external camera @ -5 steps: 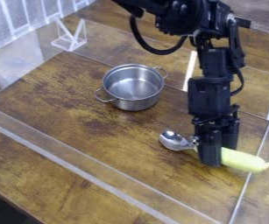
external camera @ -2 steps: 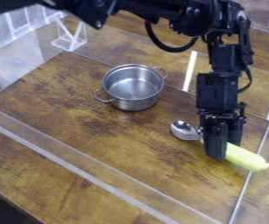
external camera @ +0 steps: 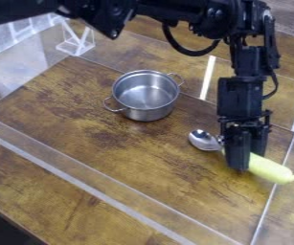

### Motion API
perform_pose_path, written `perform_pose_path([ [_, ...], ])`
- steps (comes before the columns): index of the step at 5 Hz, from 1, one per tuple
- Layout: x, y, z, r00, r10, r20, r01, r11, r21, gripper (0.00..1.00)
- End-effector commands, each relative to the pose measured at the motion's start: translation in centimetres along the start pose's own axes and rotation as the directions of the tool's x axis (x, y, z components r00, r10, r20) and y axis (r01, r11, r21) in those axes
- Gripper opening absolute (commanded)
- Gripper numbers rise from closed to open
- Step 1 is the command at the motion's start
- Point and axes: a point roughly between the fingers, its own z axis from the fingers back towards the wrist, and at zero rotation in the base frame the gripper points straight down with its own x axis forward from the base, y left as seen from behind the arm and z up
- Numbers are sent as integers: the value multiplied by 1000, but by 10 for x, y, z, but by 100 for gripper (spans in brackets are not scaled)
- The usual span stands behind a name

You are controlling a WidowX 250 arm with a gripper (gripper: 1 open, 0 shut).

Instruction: Move the green spoon to the right

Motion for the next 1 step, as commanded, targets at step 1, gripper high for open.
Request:
perform_pose_path([
  [1, -8, 11, 32, 1000, 18, -21, -20, 997, -69, 0],
])
